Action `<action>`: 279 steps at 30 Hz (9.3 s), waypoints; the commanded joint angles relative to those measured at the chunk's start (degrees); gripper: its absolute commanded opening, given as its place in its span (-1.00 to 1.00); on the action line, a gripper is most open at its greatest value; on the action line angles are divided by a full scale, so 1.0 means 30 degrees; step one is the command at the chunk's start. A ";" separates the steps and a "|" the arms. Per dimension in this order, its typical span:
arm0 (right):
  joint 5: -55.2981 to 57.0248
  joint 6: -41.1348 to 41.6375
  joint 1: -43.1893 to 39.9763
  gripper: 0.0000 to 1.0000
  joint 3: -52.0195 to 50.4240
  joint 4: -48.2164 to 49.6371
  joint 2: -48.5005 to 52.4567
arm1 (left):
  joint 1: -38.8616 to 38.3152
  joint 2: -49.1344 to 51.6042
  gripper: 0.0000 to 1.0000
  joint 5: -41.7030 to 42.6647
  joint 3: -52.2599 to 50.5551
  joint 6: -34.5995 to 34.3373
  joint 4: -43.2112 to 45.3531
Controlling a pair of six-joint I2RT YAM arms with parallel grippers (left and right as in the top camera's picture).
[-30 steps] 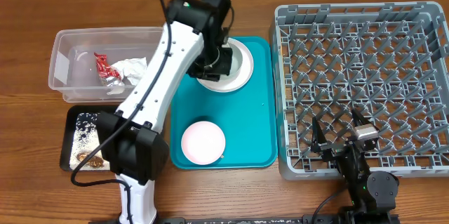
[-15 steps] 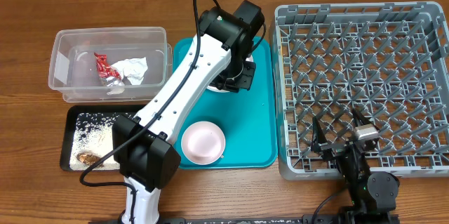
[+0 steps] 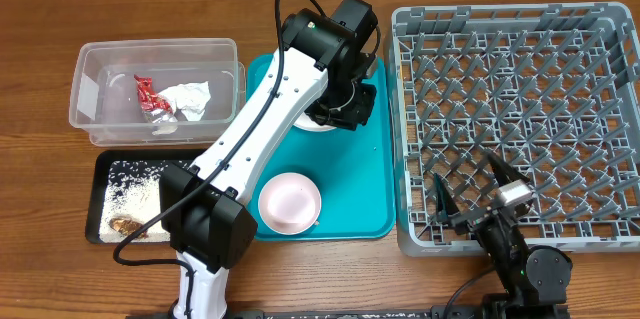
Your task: Sort waste into correct bins and load items into the dishwasher
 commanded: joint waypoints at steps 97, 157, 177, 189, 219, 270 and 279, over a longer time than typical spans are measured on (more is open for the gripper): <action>0.5384 0.4320 1.8557 0.04 1.7639 -0.3818 3.0454 | 1.3610 -1.3879 -0.62 -0.5574 -1.3653 -0.7380 0.2987; 1.3923 0.4306 1.6801 -0.92 1.7639 -0.1763 3.3929 | 1.3610 -1.3537 1.00 -0.5523 -1.4484 -0.7388 0.3177; 1.3901 0.4299 1.5256 -0.62 1.8068 -0.1224 3.2807 | 1.3610 -1.3537 0.99 -0.5515 -1.4484 -0.7388 0.3177; 0.4510 0.4313 1.6305 -0.16 1.8761 -0.3242 2.9500 | 1.3610 -1.3537 1.00 -0.5515 -1.4484 -0.7388 0.3177; 0.4612 0.3155 1.6298 0.22 1.8761 -0.3606 3.4104 | 1.3610 -1.3537 1.00 -0.5515 -1.4484 -0.7388 0.3177; 0.4612 0.3293 1.6298 -0.81 1.8812 -0.5042 3.3223 | 1.3610 -1.3537 0.99 -0.5515 -1.4484 -0.7388 0.3177; 0.4612 0.3293 1.6298 -0.92 1.8812 -0.5253 3.3223 | 1.3610 -1.3537 1.00 -0.5515 -1.4484 -0.7388 0.3177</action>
